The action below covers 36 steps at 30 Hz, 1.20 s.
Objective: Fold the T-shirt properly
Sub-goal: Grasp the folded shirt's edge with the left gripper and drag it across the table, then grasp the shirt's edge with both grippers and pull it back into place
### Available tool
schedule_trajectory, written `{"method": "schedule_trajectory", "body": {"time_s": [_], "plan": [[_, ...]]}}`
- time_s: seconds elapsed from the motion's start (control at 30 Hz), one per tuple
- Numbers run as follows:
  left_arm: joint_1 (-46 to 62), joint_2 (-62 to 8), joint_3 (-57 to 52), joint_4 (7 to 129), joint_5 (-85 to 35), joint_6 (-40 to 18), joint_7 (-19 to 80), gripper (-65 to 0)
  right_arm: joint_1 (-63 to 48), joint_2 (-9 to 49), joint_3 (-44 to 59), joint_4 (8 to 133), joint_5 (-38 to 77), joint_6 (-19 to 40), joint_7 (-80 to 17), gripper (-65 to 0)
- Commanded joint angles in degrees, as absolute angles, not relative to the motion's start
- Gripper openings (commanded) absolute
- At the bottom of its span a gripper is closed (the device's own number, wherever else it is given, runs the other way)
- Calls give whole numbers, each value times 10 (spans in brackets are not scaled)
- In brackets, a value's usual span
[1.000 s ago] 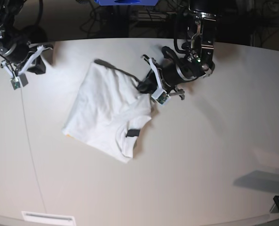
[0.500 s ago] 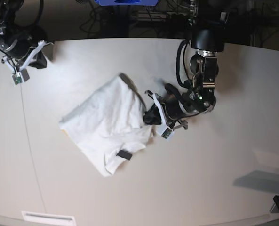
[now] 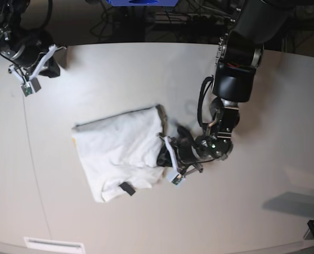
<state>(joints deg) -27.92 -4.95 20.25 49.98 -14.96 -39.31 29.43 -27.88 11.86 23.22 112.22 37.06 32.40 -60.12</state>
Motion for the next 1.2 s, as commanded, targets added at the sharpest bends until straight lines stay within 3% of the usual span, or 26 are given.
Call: {"method": "schedule_trajectory", "body": {"time_s": [0.0, 0.27, 0.77, 0.93, 1.17], "plan": [[-290, -35, 216, 483, -144, -400, 291, -593, -276, 125, 235, 1131, 377, 326, -593, -649], [-342, 4, 225, 393, -144, -400, 230, -593, -270, 126, 235, 1131, 377, 326, -593, -649], [-417, 2, 219, 404, -146, -400, 221, -593, -257, 127, 197, 1131, 377, 326, -588, -649], [-327, -28, 216, 595, -150, -400, 281, -593, -247, 138, 189, 1132, 378, 326, -513, -649], [-109, -21, 95, 883, -145, -400, 279, -593, -222, 137, 189, 1132, 378, 326, -443, -649]]}}
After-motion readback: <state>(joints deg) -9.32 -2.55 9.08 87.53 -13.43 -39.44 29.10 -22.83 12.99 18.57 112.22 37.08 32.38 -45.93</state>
